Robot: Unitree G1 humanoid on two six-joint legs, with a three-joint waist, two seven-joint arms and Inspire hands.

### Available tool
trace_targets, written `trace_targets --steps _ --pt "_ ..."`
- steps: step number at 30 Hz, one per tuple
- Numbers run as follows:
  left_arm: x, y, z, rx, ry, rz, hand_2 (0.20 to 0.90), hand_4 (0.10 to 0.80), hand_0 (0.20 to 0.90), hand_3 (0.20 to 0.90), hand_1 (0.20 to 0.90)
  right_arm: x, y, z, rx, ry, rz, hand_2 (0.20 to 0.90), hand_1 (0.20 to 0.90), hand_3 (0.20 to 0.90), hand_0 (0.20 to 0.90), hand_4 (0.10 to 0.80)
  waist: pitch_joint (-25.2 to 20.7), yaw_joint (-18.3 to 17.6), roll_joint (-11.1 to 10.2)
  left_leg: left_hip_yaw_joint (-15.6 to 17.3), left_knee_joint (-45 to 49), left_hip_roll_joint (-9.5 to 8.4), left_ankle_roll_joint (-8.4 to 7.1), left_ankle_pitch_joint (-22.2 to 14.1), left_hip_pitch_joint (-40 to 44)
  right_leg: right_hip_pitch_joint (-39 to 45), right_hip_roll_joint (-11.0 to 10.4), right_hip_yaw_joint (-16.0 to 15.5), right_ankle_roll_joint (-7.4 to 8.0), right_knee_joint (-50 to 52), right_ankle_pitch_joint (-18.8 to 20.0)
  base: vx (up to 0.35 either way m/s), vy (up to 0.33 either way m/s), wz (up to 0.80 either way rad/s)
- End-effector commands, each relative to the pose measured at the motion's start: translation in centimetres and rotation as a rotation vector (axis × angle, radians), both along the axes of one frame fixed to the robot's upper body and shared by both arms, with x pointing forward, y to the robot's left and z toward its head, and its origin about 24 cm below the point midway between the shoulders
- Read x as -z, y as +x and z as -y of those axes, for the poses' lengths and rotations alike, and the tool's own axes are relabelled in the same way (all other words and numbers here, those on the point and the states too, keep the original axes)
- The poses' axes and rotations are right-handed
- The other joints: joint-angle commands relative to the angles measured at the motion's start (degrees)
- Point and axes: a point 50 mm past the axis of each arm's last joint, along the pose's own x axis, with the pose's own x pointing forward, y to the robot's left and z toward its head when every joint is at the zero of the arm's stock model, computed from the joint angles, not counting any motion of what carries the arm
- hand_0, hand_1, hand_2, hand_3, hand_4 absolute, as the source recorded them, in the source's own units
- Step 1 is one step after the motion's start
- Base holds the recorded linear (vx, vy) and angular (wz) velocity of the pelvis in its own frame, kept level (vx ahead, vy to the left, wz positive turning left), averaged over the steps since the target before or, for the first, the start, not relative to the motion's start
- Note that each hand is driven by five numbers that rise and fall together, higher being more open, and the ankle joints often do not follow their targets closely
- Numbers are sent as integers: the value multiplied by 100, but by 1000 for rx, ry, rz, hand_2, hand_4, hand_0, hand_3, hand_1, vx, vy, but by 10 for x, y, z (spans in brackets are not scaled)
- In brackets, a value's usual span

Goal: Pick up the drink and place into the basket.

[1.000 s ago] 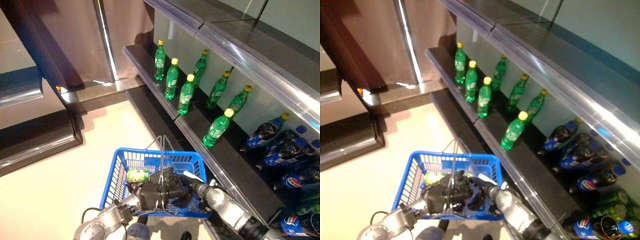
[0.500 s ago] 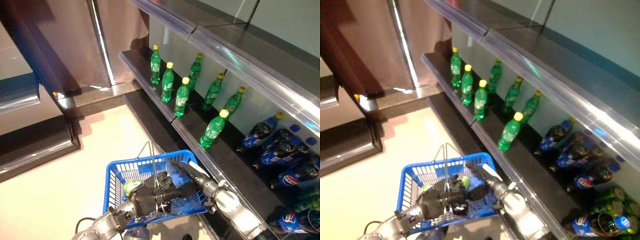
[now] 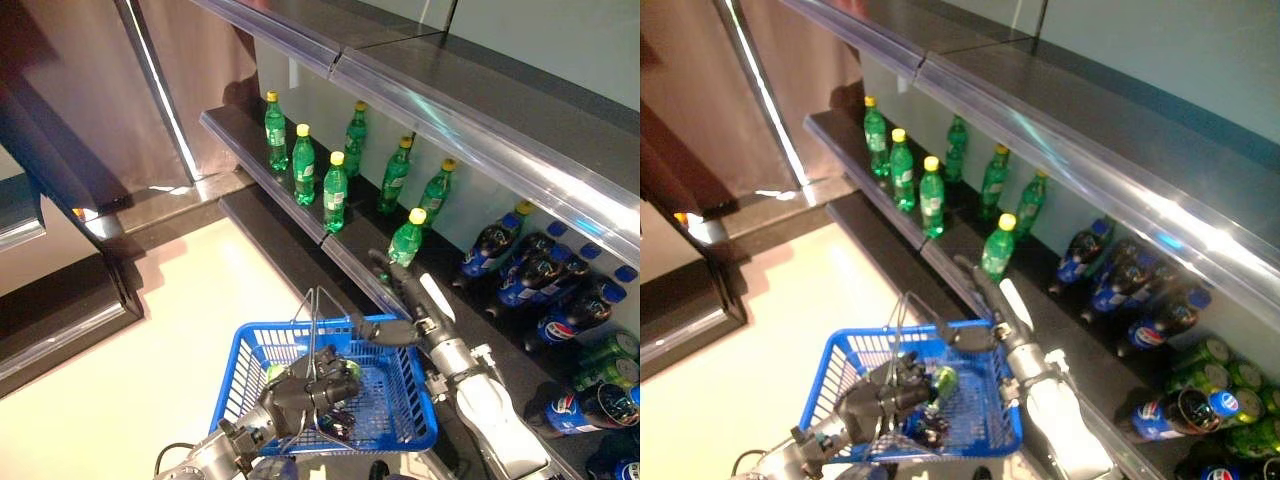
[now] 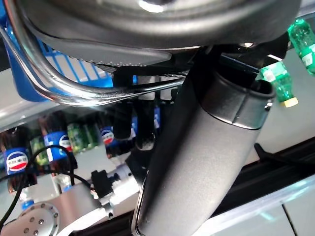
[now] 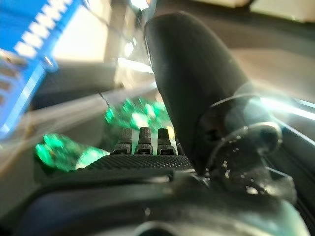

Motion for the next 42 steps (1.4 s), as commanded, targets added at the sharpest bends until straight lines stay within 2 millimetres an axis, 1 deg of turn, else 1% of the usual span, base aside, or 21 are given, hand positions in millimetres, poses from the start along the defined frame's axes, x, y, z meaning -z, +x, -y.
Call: trace_targets --steps 1,5,8,10,13,15,16,20,23,24,29,32,38,42 --pt "-123 20 32 9 -575 651 300 100 300 200 300 -49 -2 3 26 77 313 900 900 900 900 800 -892 -24 305 185 487 -172 392 -337 -102 -317 231 -49 -346 706 -253 -22 12 -3" --pt "-118 20 26 -39 -530 637 300 100 300 200 300 -49 -7 13 138 112 359 900 900 900 900 800 -851 -69 358 238 534 -163 379 -338 -143 -358 211 -40 -345 742 -264 -32 11 -5" --pt "-111 23 17 -137 -448 602 300 100 300 200 300 -43 -8 24 231 133 331 900 900 900 900 800 -835 -85 400 272 518 -159 361 -326 -155 -377 204 -44 -337 726 -258 -25 13 -6" --pt "-105 24 9 -196 -431 568 300 100 300 200 300 -39 -10 29 274 137 315 900 900 900 900 800 -832 -88 413 286 524 -159 355 -315 -171 -389 198 -42 -334 721 -249 0 0 0" --pt "-94 22 -8 -317 -401 520 300 100 300 200 300 -33 -14 40 328 141 274 900 900 900 900 800 -823 -66 426 297 542 -161 354 -297 -215 -426 180 -35 -343 725 -243 -6 13 -2" --pt "-90 20 -14 -356 -388 507 300 100 300 200 300 -29 -16 44 352 146 261 900 900 900 900 800 -800 -48 437 307 542 -153 353 -274 -228 -433 168 -47 -346 726 -230 -3 7 -2" --pt "-85 19 -20 -405 -375 493 300 100 300 200 300 -26 -18 47 382 155 253 900 900 900 900 800 -777 -37 446 308 547 -150 352 -260 -232 -436 160 -55 -347 736 -223 0 0 0" --pt "-74 17 -26 -489 -347 434 300 100 300 200 300 -18 -19 49 420 175 213 900 900 900 900 800 -741 -1 445 305 548 -152 352 -225 -233 -407 132 -104 -335 723 -188 0 0 0" --pt "-65 14 -27 -511 -328 396 300 100 300 200 300 -7 -20 49 438 211 145 900 900 900 900 800 -719 24 443 293 590 -157 352 -212 -252 -408 116 -123 -338 740 -167 27 1 1" --pt "-65 14 -27 -511 -328 396 300 100 300 200 300 -7 -20 49 438 211 145 900 900 900 900 800 -720 24 443 292 591 -157 352 -212 -252 -409 116 -124 -338 740 -167 38 -1 3" --pt "-58 10 -22 -503 -321 374 300 100 300 200 300 6 -24 47 453 263 85 900 900 900 900 800 -607 35 451 290 699 -138 362 -186 -288 -437 88 -145 -338 843 -144 41 3 2" --pt "-57 10 -19 -495 -319 367 300 100 300 200 300 7 -22 44 447 288 78 900 900 900 900 800 -505 56 459 278 789 -148 370 -179 -349 -480 65 -153 -330 906 -120 43 6 2" --pt "-60 17 -13 -470 -313 369 300 100 300 200 300 1 -10 40 453 327 120 900 900 900 900 800 -269 129 459 263 967 -190 399 -178 -581 -664 19 -123 -284 1010 -56 1 -6 4" --pt "-72 32 -13 -440 -315 421 300 100 300 200 300 -13 9 32 458 366 210 900 900 900 900 800 -21 246 441 256 1114 -256 445 -215 -1052 -1041 3 -44 -220 1039 -3 -165 -51 3"
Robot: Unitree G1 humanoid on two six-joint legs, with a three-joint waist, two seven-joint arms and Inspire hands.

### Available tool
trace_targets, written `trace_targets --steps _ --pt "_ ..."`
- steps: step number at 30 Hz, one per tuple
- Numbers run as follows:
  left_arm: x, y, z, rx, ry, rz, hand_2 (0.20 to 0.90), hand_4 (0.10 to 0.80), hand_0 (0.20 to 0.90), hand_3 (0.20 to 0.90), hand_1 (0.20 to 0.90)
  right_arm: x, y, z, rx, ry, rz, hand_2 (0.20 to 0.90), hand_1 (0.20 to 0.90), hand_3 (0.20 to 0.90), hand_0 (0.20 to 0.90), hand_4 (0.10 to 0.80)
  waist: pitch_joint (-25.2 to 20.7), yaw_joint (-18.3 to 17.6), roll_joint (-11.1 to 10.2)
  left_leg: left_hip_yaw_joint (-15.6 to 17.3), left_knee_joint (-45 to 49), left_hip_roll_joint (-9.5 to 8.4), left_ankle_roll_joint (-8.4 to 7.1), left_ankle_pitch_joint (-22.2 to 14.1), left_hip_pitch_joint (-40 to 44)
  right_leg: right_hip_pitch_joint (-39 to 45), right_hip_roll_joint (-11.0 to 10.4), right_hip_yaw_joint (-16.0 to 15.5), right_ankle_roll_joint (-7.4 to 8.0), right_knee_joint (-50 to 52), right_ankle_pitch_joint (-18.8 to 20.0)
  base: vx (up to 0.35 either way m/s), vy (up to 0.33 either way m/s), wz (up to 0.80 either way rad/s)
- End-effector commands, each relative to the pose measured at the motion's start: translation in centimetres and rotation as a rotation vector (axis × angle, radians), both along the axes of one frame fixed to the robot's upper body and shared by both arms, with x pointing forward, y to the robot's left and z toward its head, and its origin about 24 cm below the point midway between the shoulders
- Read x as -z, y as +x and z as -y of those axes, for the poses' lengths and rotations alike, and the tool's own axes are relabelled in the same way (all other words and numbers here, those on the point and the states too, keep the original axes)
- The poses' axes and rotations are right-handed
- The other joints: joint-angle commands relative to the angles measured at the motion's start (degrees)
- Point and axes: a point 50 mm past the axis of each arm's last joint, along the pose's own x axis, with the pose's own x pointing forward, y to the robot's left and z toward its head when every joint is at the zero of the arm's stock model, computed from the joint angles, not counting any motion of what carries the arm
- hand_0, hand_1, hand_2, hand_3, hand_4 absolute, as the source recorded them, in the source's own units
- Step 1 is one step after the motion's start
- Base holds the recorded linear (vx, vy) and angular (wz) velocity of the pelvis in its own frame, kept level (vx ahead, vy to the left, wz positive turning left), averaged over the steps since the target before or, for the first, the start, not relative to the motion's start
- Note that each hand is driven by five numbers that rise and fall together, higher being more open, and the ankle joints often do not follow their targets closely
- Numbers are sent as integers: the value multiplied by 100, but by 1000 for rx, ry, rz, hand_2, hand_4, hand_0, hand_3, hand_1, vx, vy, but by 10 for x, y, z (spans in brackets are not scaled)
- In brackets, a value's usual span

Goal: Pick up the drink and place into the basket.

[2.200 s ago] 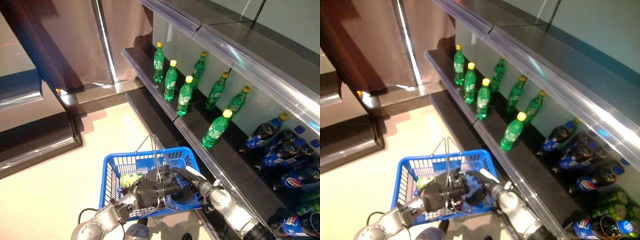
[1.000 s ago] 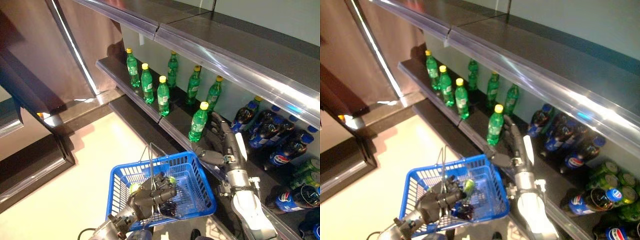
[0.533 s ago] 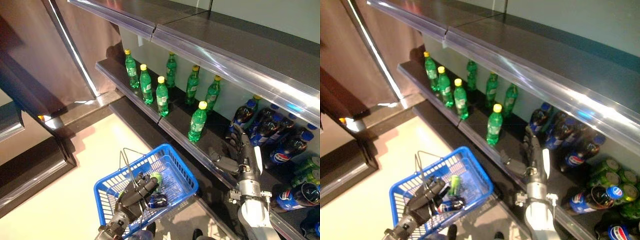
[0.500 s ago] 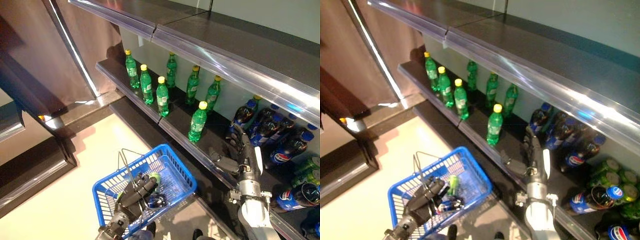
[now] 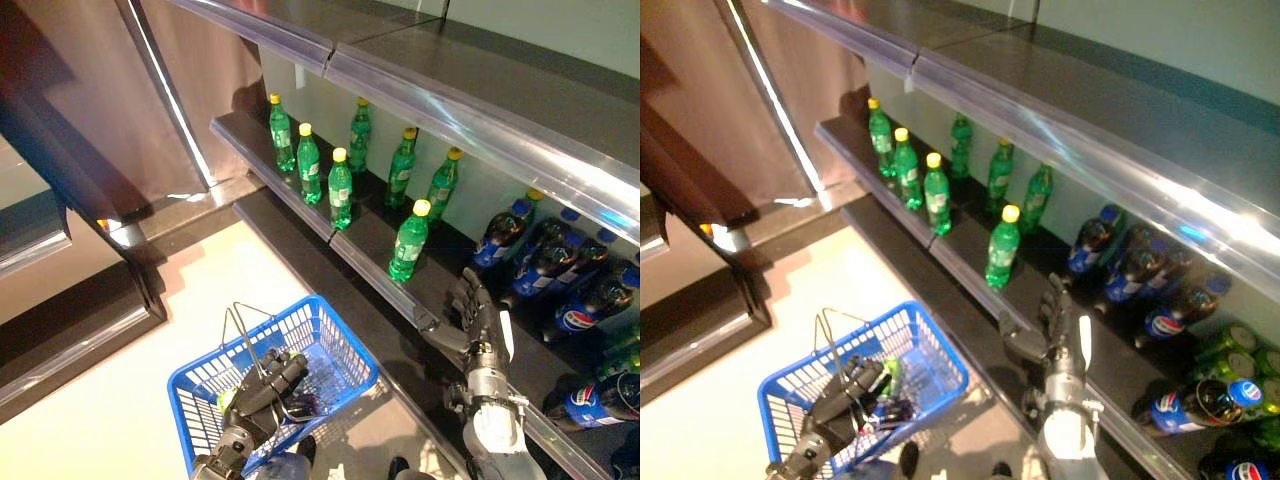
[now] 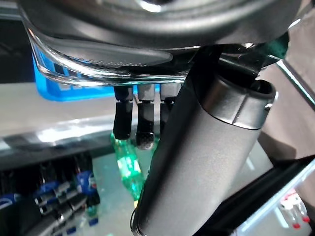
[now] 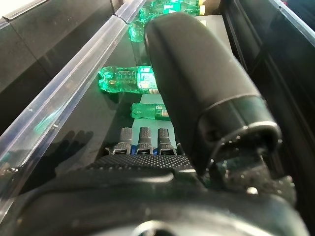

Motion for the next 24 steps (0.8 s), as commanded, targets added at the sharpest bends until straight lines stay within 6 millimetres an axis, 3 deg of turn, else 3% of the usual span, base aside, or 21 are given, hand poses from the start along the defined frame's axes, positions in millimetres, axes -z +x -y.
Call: trace_targets --steps 1,5,11,24 --pt "-105 53 19 48 -160 613 300 100 300 200 300 -55 33 -9 -10 8 335 900 900 900 900 800 -55 211 7 254 707 -250 455 -150 -628 -539 46 -40 -196 452 180 -230 -66 2" --pt "-129 75 17 87 -141 723 300 100 300 200 300 -83 58 -20 22 28 479 900 900 900 900 800 387 366 -1 202 781 -289 518 -214 -1143 -919 84 -17 -125 401 228 -294 -105 2" --pt "-151 92 13 123 -81 815 300 100 300 200 300 -112 74 -32 72 90 622 900 900 900 900 800 732 480 -201 149 752 -290 569 -286 -1553 -1167 233 -23 -91 210 288 -176 -144 1" --pt "-159 102 7 187 15 853 300 100 300 200 300 -158 79 -31 252 197 827 900 900 900 900 800 1019 669 -513 35 473 -287 602 -359 -1586 -1112 434 -23 -30 -161 422 -32 -93 5"
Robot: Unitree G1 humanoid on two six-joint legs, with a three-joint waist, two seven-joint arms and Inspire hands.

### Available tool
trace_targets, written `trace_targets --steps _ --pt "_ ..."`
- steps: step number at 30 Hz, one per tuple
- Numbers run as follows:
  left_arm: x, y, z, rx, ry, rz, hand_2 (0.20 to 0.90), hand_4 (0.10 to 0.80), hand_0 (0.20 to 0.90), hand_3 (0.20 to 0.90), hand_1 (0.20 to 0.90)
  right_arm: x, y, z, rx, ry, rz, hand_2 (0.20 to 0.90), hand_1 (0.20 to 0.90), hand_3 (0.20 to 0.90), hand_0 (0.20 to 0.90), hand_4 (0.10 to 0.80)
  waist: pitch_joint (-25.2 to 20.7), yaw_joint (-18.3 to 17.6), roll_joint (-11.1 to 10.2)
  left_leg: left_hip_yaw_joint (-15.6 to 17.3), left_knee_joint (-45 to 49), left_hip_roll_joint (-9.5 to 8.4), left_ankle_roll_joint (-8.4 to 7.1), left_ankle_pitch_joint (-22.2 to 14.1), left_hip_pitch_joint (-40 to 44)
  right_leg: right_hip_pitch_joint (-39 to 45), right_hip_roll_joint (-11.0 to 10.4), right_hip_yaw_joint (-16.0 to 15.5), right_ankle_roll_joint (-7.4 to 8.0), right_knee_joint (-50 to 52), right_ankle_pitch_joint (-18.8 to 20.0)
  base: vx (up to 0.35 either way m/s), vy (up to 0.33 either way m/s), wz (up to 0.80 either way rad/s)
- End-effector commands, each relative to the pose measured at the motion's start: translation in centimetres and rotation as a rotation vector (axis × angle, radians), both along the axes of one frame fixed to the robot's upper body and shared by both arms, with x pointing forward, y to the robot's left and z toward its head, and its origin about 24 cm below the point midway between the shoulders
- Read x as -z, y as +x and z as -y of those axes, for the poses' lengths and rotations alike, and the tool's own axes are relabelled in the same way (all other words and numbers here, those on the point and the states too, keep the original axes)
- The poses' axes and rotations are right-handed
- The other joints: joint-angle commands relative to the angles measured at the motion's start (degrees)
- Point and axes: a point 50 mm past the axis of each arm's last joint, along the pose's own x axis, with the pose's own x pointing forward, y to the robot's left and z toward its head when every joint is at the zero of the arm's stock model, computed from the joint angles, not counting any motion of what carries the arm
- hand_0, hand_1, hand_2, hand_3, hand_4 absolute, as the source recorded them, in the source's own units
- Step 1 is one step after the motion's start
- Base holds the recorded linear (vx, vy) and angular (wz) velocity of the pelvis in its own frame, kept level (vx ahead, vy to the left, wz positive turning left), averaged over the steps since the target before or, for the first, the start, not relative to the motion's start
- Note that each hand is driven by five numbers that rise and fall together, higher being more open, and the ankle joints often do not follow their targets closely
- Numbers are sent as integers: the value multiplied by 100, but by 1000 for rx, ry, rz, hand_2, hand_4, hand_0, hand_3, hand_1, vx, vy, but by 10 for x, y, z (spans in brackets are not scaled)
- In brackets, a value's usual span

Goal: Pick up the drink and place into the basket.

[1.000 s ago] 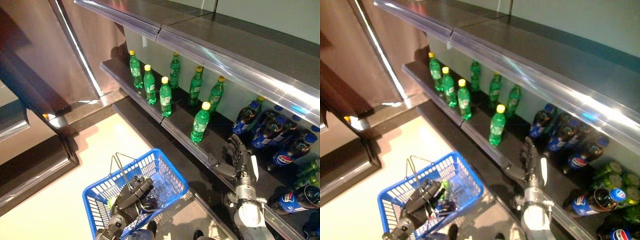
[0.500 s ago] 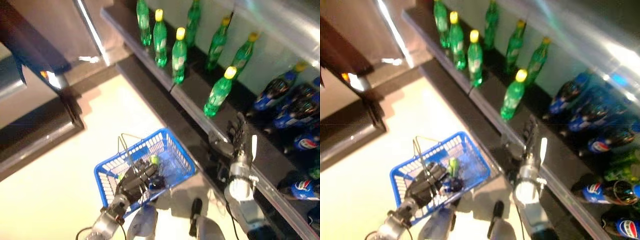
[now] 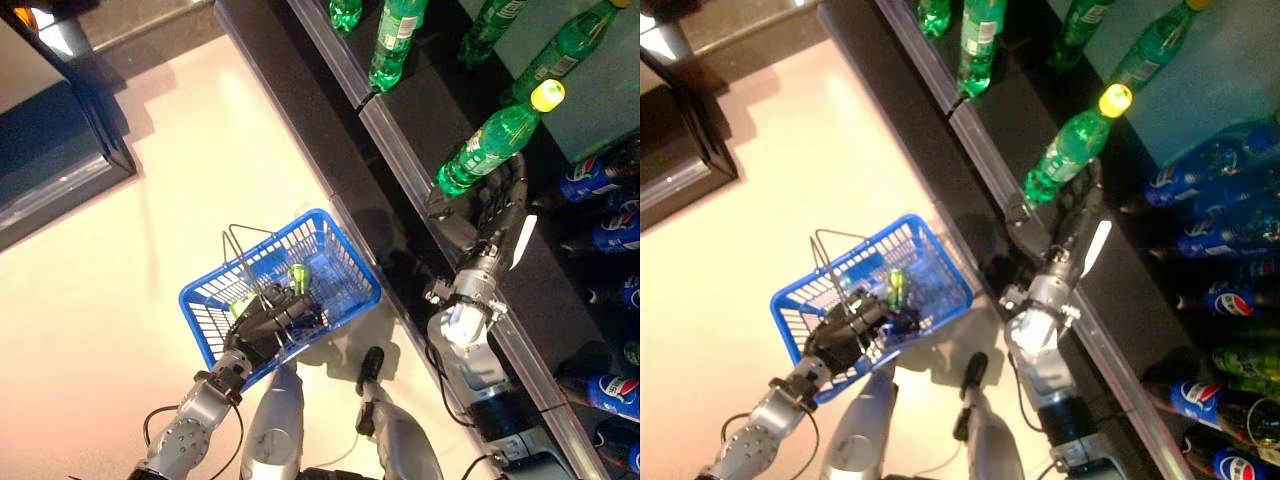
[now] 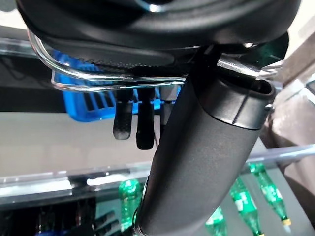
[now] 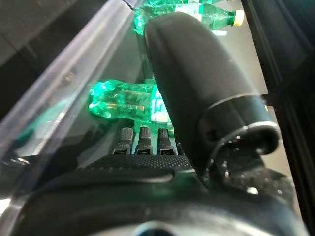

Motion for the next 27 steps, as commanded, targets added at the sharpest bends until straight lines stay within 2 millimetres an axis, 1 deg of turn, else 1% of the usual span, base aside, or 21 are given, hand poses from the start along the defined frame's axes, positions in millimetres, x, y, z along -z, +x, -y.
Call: trace_targets --steps 1,2,5,12,19,24,27 --pt "-110 16 19 142 -111 599 300 100 300 200 300 -58 -10 1 80 60 342 900 900 900 900 800 -285 107 96 249 1 -482 816 -549 359 341 142 163 167 225 -149 7 -65 2" --pt "-110 17 19 144 -109 598 300 100 300 200 300 -61 -11 3 120 100 359 900 900 900 900 800 -283 121 81 231 -12 -494 823 -562 372 353 159 181 172 208 -140 9 -45 1" --pt "-110 17 19 150 -103 595 300 100 300 200 300 -66 -12 4 143 144 371 900 900 900 900 800 -285 141 74 200 -29 -510 831 -586 399 370 177 212 180 192 -135 2 -12 0" --pt "-108 18 23 161 -93 566 300 100 300 200 300 -71 -9 -4 75 173 358 900 900 900 900 800 -314 196 69 106 -91 -539 832 -603 550 469 192 243 200 172 -135 47 -21 1" --pt "-101 20 26 180 -69 499 300 100 300 200 300 -72 1 -11 10 179 306 900 900 900 900 800 -510 314 18 1 -124 -563 807 -666 776 628 214 200 227 188 -180 110 -20 7" --pt "-96 21 29 188 -61 455 300 100 300 200 300 -72 6 -13 5 182 265 900 900 900 900 800 -649 368 -7 -39 -136 -578 779 -700 915 711 219 175 240 215 -210 108 0 2" --pt "-92 22 31 194 -49 421 300 100 300 200 300 -71 12 -11 26 194 231 900 900 900 900 800 -748 406 -35 -71 -152 -584 761 -723 1021 762 229 154 249 243 -226 135 -4 3"
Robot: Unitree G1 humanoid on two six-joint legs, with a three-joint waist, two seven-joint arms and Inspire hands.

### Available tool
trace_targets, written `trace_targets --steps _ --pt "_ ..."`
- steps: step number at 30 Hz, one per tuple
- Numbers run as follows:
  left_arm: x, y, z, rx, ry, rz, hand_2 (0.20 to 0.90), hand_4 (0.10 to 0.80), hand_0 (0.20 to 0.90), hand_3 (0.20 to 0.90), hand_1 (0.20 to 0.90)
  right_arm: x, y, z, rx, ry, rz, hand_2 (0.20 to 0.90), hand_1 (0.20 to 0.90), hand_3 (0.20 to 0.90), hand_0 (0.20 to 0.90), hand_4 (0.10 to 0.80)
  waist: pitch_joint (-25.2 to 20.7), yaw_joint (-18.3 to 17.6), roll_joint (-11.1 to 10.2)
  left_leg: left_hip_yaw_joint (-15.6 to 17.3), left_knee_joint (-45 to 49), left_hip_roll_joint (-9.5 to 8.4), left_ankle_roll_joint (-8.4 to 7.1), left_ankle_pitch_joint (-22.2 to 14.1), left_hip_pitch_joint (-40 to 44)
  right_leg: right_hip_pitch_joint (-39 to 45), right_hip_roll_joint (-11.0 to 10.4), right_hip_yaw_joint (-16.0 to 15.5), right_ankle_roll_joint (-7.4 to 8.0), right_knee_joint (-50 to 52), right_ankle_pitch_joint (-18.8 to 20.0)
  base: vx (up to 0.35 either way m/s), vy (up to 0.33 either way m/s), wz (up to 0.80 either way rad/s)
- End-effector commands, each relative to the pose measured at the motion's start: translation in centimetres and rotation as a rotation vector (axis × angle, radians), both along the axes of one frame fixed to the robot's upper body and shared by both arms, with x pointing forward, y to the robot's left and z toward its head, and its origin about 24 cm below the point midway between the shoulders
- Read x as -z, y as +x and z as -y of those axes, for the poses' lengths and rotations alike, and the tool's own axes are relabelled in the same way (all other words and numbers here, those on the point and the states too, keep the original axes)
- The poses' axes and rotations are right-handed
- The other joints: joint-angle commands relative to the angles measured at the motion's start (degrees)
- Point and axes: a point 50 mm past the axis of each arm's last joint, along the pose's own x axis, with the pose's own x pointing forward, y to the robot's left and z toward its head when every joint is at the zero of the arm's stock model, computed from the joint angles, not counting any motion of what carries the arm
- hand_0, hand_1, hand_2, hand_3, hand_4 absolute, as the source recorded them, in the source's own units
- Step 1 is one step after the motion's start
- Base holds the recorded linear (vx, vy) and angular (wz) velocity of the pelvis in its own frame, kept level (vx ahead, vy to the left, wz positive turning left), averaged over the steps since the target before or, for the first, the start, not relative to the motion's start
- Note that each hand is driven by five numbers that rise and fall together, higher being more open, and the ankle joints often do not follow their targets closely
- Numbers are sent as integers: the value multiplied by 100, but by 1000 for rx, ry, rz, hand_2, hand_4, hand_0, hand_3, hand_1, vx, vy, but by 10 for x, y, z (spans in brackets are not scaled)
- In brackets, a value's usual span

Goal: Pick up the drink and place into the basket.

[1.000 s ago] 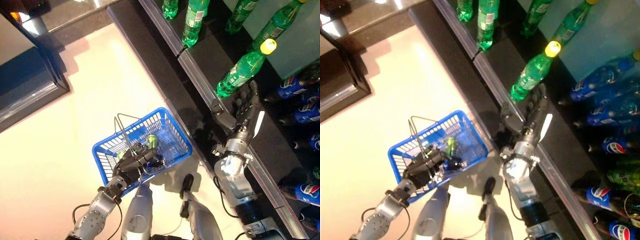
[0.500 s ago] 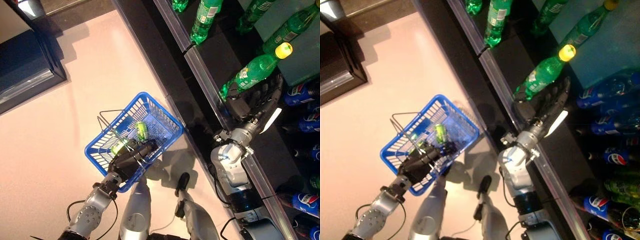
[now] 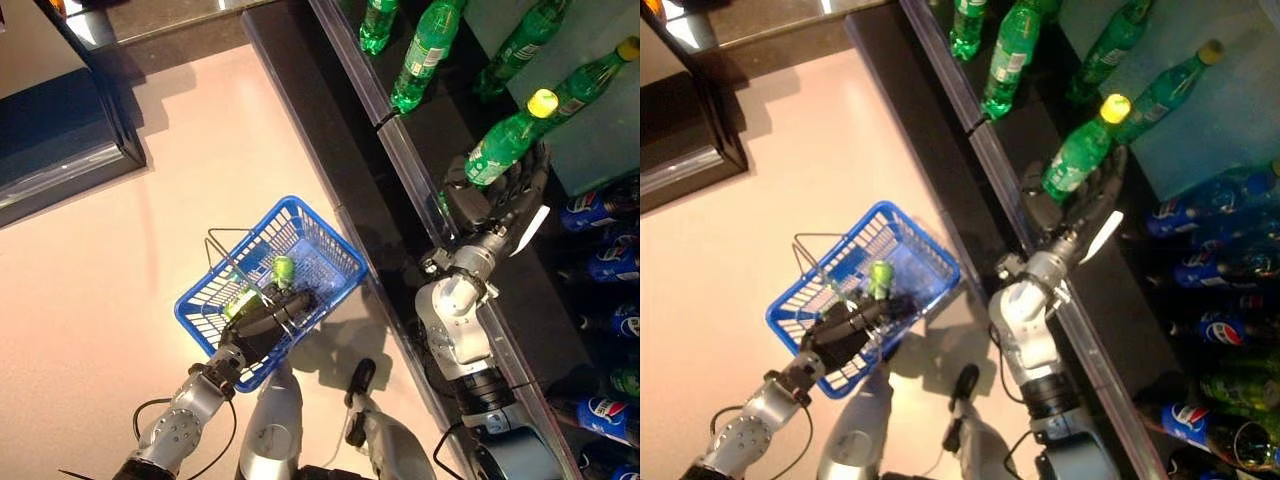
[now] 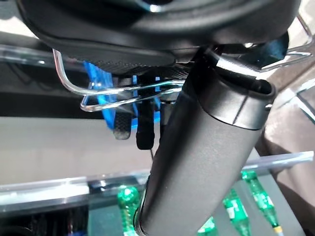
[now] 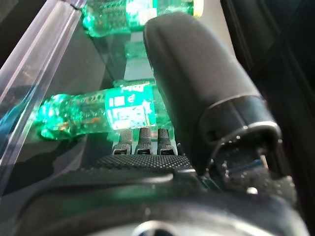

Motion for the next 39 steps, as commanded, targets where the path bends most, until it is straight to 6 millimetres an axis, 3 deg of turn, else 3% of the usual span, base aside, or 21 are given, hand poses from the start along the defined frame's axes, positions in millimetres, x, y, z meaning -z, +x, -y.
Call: trace_targets --steps 1,9,10,11,18,24,25,26,27,39 --pt "-94 16 38 185 -141 478 300 100 300 200 300 -45 0 3 -6 -18 192 900 900 900 900 800 -798 79 129 80 -288 -537 752 -598 727 231 210 293 238 425 -237 113 4 1" --pt "-88 20 35 187 -122 427 300 100 300 200 300 -30 22 23 -4 20 44 900 900 900 900 800 -943 157 76 14 -289 -556 698 -626 869 254 208 221 255 533 -250 98 2 9" --pt "-87 21 33 189 -121 417 300 100 300 200 300 -23 27 31 7 33 2 460 460 387 460 287 -952 179 63 -5 -283 -562 681 -627 896 261 202 199 259 548 -241 94 -15 5" --pt "-87 21 32 191 -118 413 300 100 300 200 300 -20 30 35 13 32 -18 300 300 200 300 100 -956 189 56 -18 -281 -564 677 -630 906 264 201 188 261 556 -239 72 -12 2" --pt "-85 22 28 200 -104 386 300 100 300 200 300 -3 42 56 59 28 -121 300 300 200 300 100 -976 283 -14 -102 -284 -567 659 -633 995 278 203 128 279 611 -209 48 -20 1" --pt "-80 20 29 199 -109 378 300 100 300 200 300 1 44 60 67 -14 -165 300 300 200 300 100 -989 264 -3 -113 -323 -583 665 -612 1081 249 203 126 274 673 -190 12 2 0" --pt "-79 20 29 199 -110 373 300 100 300 200 300 2 45 59 62 -29 -174 436 436 359 436 259 -990 263 -1 -109 -327 -582 666 -612 1100 251 202 125 274 680 -187 0 0 0" --pt "-79 20 29 198 -112 368 300 100 300 200 300 3 45 58 58 -54 -189 869 869 864 869 764 -995 260 -1 -103 -331 -583 668 -610 1124 258 200 127 273 684 -180 0 0 0" --pt "-78 20 29 198 -112 363 300 100 300 200 300 3 46 57 56 -73 -204 900 900 900 900 800 -1002 254 -3 -99 -329 -582 669 -610 1146 265 197 130 274 689 -174 37 7 1" --pt "-71 12 27 180 -99 330 300 100 300 200 300 -5 42 58 81 -254 -266 900 900 900 900 800 -1045 196 -64 -39 -335 -547 683 -623 1345 374 206 134 287 717 -144 14 0 1"
